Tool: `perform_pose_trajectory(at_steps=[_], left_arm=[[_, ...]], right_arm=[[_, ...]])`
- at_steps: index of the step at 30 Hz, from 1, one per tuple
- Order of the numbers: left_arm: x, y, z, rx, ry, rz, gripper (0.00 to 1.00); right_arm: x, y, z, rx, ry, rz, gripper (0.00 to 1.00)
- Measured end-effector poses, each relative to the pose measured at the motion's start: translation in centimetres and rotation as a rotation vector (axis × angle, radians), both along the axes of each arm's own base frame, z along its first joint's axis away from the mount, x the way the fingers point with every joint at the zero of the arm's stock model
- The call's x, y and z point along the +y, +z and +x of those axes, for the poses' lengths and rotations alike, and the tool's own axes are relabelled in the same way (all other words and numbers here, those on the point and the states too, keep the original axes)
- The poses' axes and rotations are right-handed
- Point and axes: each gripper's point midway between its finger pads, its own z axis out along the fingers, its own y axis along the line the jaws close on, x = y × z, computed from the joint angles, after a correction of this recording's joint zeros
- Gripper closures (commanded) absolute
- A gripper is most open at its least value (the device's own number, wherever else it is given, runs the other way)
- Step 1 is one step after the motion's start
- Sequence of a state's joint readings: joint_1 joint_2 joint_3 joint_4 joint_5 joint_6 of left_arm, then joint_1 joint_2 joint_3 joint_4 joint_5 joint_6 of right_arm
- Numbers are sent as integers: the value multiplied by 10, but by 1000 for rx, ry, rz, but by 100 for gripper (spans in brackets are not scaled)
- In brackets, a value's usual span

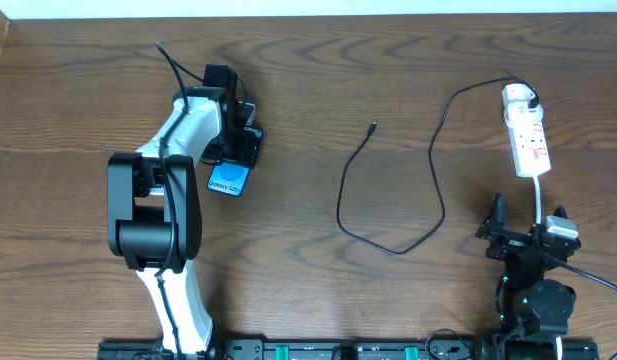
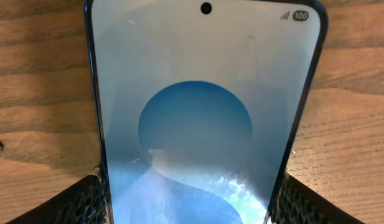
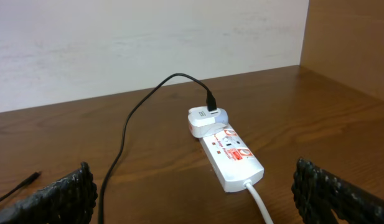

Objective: Plug charger to phone and switch on socket
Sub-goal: 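Close the left gripper on the phone's bottom edge, then lift the phone upright with the left gripper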

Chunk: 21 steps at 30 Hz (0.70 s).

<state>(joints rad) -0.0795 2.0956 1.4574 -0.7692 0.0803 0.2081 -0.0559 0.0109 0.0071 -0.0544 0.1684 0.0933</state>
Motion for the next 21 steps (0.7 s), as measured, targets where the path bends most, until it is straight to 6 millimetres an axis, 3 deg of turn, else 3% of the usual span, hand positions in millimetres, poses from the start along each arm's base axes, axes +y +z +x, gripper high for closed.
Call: perform_pose_trajectory(at_steps=[11,21], left_arm=[[-6,3,-12,45,121,-47,29],[-15,4,-18,91,375,-107,29]], right_arm=[[0,0,0,0,0,0,1],[0,0,0,0,0,0,1]])
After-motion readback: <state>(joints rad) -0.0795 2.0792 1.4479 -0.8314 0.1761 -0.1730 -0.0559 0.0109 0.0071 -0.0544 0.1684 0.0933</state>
